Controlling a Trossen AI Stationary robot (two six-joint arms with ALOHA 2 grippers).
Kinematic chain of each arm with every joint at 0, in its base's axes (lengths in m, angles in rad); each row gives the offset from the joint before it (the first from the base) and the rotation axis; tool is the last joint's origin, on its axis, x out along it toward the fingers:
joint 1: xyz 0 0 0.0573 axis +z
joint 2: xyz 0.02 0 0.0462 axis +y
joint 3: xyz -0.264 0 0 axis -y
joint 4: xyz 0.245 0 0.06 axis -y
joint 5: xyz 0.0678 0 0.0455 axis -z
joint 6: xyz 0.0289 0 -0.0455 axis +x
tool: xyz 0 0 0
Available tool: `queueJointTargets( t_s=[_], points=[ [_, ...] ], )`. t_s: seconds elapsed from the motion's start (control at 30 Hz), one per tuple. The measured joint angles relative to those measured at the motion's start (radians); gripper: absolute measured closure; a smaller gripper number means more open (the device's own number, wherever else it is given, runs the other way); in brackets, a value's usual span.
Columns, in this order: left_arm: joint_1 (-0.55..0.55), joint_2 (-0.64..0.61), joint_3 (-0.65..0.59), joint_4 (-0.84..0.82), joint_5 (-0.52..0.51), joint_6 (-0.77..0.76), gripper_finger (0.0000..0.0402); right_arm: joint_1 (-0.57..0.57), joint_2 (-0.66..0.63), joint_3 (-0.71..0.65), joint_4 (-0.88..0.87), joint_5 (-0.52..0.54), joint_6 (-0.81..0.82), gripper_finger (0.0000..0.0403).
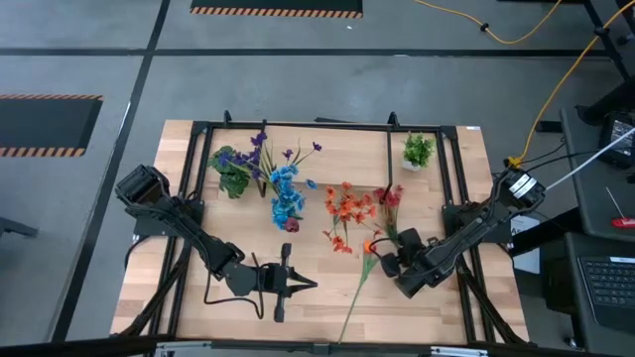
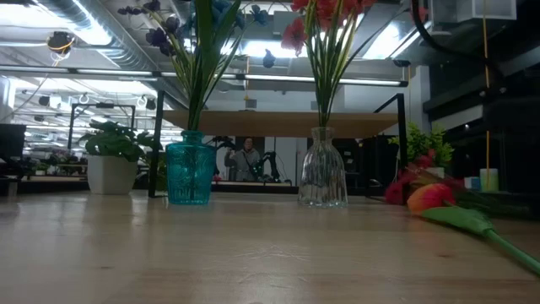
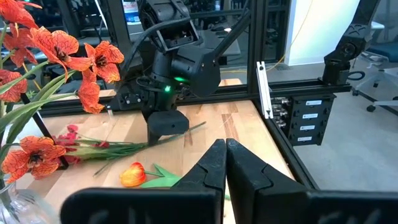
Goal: Pick and place flowers into a vace then onto a shelf
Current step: Put the red flowers into the transparent vase
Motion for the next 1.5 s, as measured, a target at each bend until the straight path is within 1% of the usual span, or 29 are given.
queueJointTargets(
  t_s=[0.13,0.43,0.5,0.73,0.87,0.97,1.1,1.2,1.33,1.5],
  points=[
    [0.0,0.0,0.0,0.0,0.0,0.0,0.04,0.017,0.003,0.05,-0.129,-0.024,-0.002,0.0401],
    [0.0,0.0,0.0,0.0,0.0,0.0,0.0394,0.092,-0.012,0.225,-0.443,0.002,0.048,0.0403],
    [0.0,0.0,0.0,0.0,0.0,0.0,0.0394,0.113,-0.03,0.251,-0.486,0.008,0.065,0.0403],
    [0.0,0.0,0.0,0.0,0.0,0.0,0.04,0.193,-0.107,0.281,-0.567,0.038,0.124,0.0403],
    [0.0,0.0,0.0,0.0,0.0,0.0,0.0399,0.244,-0.141,0.282,-0.597,0.106,0.161,0.0403],
    [0.0,0.0,0.0,0.0,0.0,0.0,0.0396,0.283,-0.161,0.282,-0.605,0.131,0.185,0.0403],
    [0.0,0.0,0.0,0.0,0.0,0.0,0.0398,0.335,-0.192,0.283,-0.615,0.133,0.233,0.0403],
    [0.0,0.0,0.0,0.0,0.0,0.0,0.04,0.368,-0.204,0.283,-0.679,0.131,0.297,0.0403],
    [0.0,0.0,0.0,0.0,0.0,0.0,0.0397,0.395,-0.218,0.283,-0.75,0.07,0.36,0.0403],
    [0.0,0.0,0.0,0.0,0.0,0.0,0.0394,0.418,-0.228,0.284,-0.78,0.068,0.397,0.0403]
  ],
)
